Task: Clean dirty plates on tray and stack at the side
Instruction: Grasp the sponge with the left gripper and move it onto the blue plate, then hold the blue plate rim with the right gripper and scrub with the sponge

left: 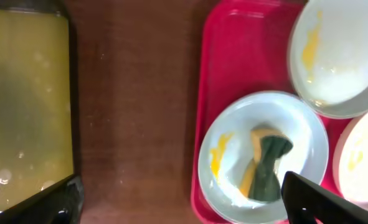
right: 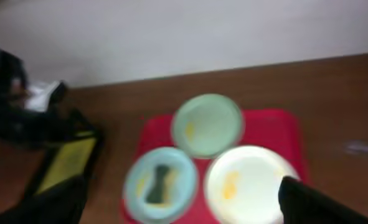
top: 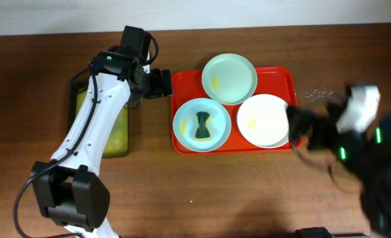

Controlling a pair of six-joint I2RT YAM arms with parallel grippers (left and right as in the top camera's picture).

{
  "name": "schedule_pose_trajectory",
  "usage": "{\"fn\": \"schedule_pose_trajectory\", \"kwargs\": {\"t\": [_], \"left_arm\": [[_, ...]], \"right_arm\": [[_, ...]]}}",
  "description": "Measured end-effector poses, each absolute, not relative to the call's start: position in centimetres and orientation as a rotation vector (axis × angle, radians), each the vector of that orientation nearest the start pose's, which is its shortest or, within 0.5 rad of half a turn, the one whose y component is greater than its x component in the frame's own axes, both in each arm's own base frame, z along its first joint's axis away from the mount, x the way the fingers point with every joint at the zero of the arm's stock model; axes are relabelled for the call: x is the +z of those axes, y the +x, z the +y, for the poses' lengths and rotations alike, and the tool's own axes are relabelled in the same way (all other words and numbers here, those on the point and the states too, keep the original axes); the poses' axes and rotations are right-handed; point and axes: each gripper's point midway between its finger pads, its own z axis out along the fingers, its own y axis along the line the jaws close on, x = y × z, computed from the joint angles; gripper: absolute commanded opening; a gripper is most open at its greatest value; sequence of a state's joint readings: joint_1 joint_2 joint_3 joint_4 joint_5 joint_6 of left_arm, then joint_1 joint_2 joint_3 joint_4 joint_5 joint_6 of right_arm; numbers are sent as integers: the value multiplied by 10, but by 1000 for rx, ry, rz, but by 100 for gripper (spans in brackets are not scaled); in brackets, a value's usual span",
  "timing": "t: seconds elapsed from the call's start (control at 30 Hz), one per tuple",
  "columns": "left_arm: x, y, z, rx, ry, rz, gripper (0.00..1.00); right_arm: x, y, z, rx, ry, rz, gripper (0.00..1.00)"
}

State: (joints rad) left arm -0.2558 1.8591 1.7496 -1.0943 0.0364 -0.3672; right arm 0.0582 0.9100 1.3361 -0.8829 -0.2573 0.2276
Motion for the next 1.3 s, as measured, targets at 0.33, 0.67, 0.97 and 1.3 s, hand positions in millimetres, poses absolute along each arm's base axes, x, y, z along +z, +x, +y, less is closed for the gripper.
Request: {"fn": "schedule_pose_trajectory", "kwargs": {"t": [0.33, 0.67, 0.97, 1.3], "left_arm": [[169, 414, -122, -209, -124, 2803, 100], [169, 412, -121, -205, -125, 2811, 100], [86, 389, -194, -624, 216, 3042, 41], [35, 371, -254, -649, 440, 3081, 29]], "right_arm": [[71, 403, 162, 303, -27, 2936, 54], [15, 397, 169, 327, -218, 3025, 13], [10, 390, 169, 593, -243, 3026, 4], [10, 389, 171, 618, -253, 3023, 4]]}}
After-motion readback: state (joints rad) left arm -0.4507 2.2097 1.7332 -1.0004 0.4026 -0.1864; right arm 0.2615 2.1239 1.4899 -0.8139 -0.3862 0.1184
